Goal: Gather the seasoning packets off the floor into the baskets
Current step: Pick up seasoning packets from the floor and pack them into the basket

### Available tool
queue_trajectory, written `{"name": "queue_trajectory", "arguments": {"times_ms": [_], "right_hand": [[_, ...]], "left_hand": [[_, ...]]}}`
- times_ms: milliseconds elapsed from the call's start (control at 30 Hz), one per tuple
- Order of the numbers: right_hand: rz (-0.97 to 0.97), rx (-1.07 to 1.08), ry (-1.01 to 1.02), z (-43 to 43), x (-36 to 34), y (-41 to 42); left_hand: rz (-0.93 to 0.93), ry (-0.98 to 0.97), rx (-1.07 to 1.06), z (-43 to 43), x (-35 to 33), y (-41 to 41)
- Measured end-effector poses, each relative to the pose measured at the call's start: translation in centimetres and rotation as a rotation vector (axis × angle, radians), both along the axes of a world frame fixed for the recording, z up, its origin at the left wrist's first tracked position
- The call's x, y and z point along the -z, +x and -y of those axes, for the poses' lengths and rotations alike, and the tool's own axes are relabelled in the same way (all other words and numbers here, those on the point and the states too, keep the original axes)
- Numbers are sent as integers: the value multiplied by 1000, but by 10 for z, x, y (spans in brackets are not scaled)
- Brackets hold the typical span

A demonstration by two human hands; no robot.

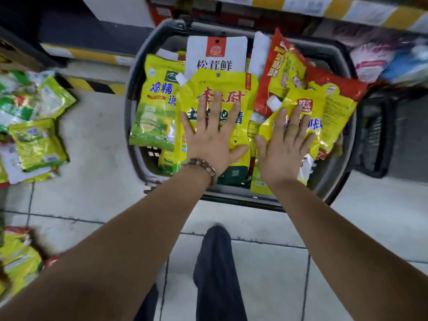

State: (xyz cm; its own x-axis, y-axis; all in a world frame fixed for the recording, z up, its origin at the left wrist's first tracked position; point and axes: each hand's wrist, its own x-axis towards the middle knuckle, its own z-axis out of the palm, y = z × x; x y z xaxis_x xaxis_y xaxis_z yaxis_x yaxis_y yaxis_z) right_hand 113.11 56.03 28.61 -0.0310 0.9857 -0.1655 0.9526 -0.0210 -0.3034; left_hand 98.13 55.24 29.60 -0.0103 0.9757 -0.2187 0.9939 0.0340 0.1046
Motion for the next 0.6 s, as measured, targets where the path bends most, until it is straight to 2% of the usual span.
{"name": "queue_trajectory", "arguments": {"times_ms": [67,133,233,300,367,467,600], "right_hand": [[14,16,-12,1,4,0],[59,12,-43,0,1,0],[56,11,-123,-2,-12,0],[38,-4,-120,0,-30,-6],[5,-59,-70,3,-51,-22],[-139,-189,-34,9,-83,-69],[-305,-348,-160,27,-108,-169]], "left_hand": [[-56,-13,-2,3,6,0],[-18,-47,21,1,4,0],[101,-164,41,-4,-15,-8],[278,-204,-8,-3,-32,-22],[524,-194,-143,4,-49,-44],[833,-105,-498,29,-70,-92],[961,-63,-955,77,-79,-189]]}}
